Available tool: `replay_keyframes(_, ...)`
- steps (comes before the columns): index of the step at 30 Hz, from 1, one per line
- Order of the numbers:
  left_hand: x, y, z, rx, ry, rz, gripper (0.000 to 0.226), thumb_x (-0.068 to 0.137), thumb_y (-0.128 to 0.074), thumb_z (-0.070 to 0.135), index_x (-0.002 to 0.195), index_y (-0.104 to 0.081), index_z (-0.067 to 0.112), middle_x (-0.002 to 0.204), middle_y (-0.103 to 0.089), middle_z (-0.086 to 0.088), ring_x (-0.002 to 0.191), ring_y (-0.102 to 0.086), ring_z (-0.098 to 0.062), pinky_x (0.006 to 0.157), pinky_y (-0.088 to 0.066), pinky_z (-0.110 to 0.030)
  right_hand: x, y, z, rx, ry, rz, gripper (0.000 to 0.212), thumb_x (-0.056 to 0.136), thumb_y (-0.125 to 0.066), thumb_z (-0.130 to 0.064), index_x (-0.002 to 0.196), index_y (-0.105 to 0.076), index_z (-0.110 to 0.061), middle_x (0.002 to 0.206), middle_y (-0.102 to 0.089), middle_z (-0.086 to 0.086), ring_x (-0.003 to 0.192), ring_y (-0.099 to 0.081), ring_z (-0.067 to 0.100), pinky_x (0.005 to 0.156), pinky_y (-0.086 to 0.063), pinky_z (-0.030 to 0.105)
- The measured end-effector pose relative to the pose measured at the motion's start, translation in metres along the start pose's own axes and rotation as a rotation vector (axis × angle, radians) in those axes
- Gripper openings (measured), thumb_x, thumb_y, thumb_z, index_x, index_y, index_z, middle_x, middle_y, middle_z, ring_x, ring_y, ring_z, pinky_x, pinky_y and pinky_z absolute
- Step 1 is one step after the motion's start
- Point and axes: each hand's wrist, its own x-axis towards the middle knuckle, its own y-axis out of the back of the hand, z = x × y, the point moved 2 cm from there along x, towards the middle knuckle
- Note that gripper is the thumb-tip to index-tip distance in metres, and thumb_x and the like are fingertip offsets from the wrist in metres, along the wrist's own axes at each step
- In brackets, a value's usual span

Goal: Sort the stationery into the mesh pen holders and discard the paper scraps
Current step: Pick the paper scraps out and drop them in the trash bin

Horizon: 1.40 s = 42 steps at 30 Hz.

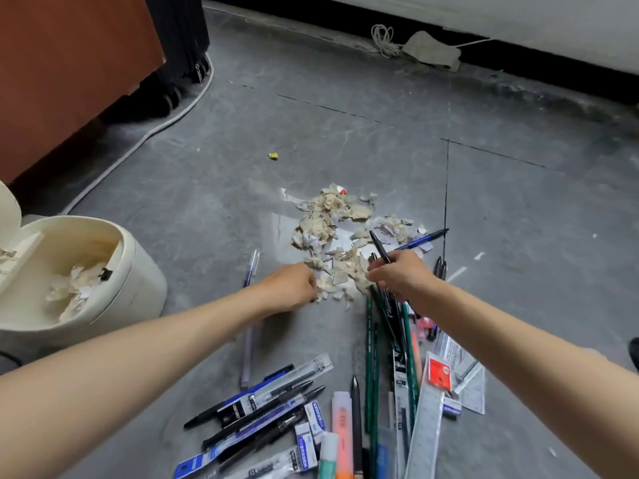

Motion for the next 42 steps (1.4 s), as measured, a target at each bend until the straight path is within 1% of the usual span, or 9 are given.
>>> replay_keyframes(5, -0.001, -0.006, 0.019, -0.226, -0.108, 0.030, 0.040, 0.070, -0.034, -0.012, 0.062, -0.059, 0.019, 0.079, -0.067, -0.009, 0.081, -0.063, -0.026, 0.076, -0.052, -0.034, -0.019, 0.004, 0.031, -0.359, 0.067, 0.181, 0.037, 0.076, -0.077, -0.028, 0.094, -0.050, -0.010, 0.085, -0.057, 0.004, 0.077, -0.055, 0.019, 0.065, -0.046, 0.034)
replay_keyframes(9, -0.014, -0.026, 0.027, -0.174, -0.114, -0.220, 0.041, 0.078, -0.031, -0.016, 0.081, -0.065, 0.006, 0.082, -0.062, -0.007, 0.068, -0.056, -0.012, 0.063, -0.047, -0.020, -0.020, 0.005, 0.054, -0.220, 0.003, 0.150, 0.023, 0.080, -0.074, -0.018, 0.089, -0.059, -0.003, 0.088, -0.067, 0.015, 0.081, -0.066, 0.026, 0.078, -0.055, 0.042)
replay_keyframes(12, -0.014, -0.033, 0.032, -0.178, -0.150, -0.098, 0.038, 0.084, -0.039, -0.013, 0.108, -0.063, 0.004, 0.105, -0.062, -0.006, 0.098, -0.058, -0.019, 0.085, -0.051, -0.030, -0.023, 0.010, 0.062, -0.142, -0.031, 0.136, 0.017, 0.083, -0.069, -0.009, 0.089, -0.063, 0.006, 0.082, -0.065, 0.017, 0.066, -0.063, 0.021, 0.067, -0.056, 0.035)
replay_keyframes(15, -0.012, -0.031, 0.037, -0.226, -0.143, 0.093, 0.028, 0.085, -0.048, -0.004, 0.099, -0.062, 0.015, 0.111, -0.064, -0.009, 0.102, -0.059, -0.025, 0.089, -0.050, -0.039, -0.027, 0.014, 0.067, -0.107, -0.060, 0.143, 0.015, 0.084, -0.067, -0.006, 0.089, -0.063, 0.007, 0.072, -0.060, 0.012, 0.053, -0.054, 0.014, 0.047, -0.043, 0.024)
replay_keyframes(22, -0.033, -0.078, 0.059, 0.001, -0.280, -0.024, 0.056, 0.088, -0.040, 0.001, 0.136, -0.046, 0.028, 0.110, -0.042, 0.000, 0.102, -0.048, -0.019, 0.089, -0.046, -0.037, -0.027, 0.013, 0.068, -0.157, 0.002, 0.174, 0.035, 0.078, -0.076, -0.027, 0.064, -0.049, -0.012, 0.055, -0.048, 0.003, 0.045, -0.043, 0.013, 0.042, -0.034, 0.022)
replay_keyframes(31, -0.043, -0.086, 0.061, 0.049, -0.309, -0.062, 0.058, 0.083, -0.039, -0.010, 0.124, -0.060, 0.025, 0.097, -0.039, 0.001, 0.092, -0.043, -0.017, 0.080, -0.042, -0.033, -0.035, 0.007, 0.060, -0.310, -0.036, 0.134, 0.021, 0.074, -0.077, -0.010, 0.075, -0.057, -0.004, 0.080, -0.068, 0.015, 0.077, -0.070, 0.026, 0.073, -0.058, 0.044)
replay_keyframes(37, -0.054, -0.078, 0.060, 0.016, -0.322, -0.085, 0.051, 0.083, -0.039, -0.010, 0.112, -0.069, 0.019, 0.097, -0.048, 0.002, 0.096, -0.046, -0.013, 0.083, -0.037, -0.023, -0.071, 0.002, 0.090, -0.341, -0.091, 0.083, 0.022, 0.076, -0.077, -0.014, 0.073, -0.057, -0.007, 0.067, -0.061, 0.005, 0.055, -0.060, 0.014, 0.059, -0.056, 0.030)
replay_keyframes(40, -0.053, -0.076, 0.057, -0.114, -0.273, -0.052, 0.049, 0.081, -0.037, -0.012, 0.104, -0.072, 0.014, 0.115, -0.061, -0.006, 0.109, -0.053, -0.017, 0.092, -0.039, -0.022, -0.092, 0.002, 0.102, -0.337, -0.126, 0.027, 0.024, 0.079, -0.075, -0.013, 0.076, -0.052, -0.010, 0.068, -0.058, 0.003, 0.049, -0.056, 0.008, 0.041, -0.042, 0.016)
replay_keyframes(42, -0.048, -0.079, 0.056, -0.132, -0.246, 0.033, 0.050, 0.082, -0.037, -0.011, 0.110, -0.067, 0.017, 0.125, -0.051, -0.006, 0.118, -0.047, -0.022, 0.096, -0.040, -0.029, -0.102, 0.002, 0.109, -0.326, -0.171, -0.042, 0.019, 0.081, -0.073, -0.011, 0.083, -0.056, -0.004, 0.064, -0.060, 0.005, 0.045, -0.057, 0.009, 0.039, -0.040, 0.016)
